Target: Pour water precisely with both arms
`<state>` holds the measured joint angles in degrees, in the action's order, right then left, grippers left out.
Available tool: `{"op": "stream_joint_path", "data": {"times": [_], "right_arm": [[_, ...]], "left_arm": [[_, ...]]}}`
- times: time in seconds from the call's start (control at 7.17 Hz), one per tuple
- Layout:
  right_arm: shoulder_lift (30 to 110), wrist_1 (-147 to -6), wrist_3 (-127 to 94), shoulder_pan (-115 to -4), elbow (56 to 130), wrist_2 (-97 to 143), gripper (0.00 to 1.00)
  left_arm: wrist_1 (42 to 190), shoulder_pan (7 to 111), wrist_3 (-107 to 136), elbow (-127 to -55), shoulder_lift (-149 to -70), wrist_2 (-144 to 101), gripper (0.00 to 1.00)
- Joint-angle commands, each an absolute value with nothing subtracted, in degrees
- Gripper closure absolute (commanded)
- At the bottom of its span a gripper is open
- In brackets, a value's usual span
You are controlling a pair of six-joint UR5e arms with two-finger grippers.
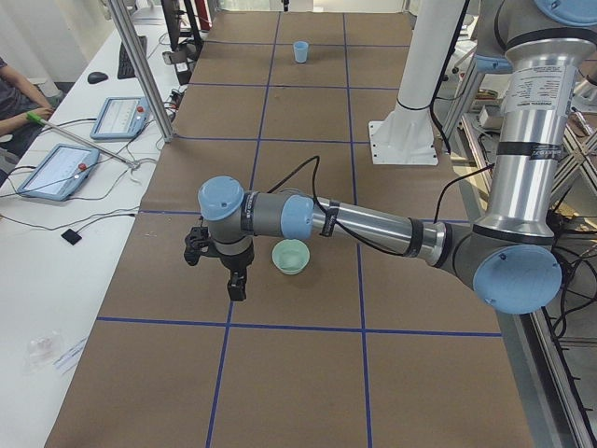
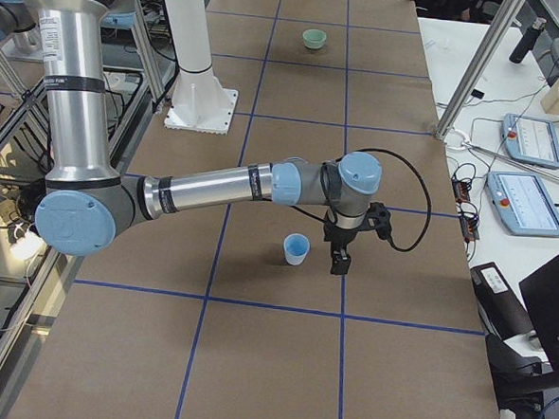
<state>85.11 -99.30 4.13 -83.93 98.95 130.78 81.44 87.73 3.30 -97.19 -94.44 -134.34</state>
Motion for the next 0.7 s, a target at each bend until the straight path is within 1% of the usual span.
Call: {"op": "stream_joint_path", "data": {"times": [0.0,0.14,0.42,0.56], "right_arm": [[85.78,-99.23,4.13,-83.94,99.05,130.96,0.0],[86.22,-99.23,4.13,-83.94,99.23,130.96,0.0],[86.31,-99.23,4.13,-83.94,99.75,131.13,0.0],[86.31,-99.23,4.13,-83.94,99.84,131.22,0.0]], "left_arm": [[82.08,87.72,3.16,-97.64,-93.35,-134.56,0.0],[81.83,87.71,3.16,-98.86,-93.34,-134.47,0.0],[82.09,87.63,3.25,-102.38,-90.02,-134.47,0.0],[81.92,87.54,3.43,-103.18,-89.91,-134.56,0.0]]}}
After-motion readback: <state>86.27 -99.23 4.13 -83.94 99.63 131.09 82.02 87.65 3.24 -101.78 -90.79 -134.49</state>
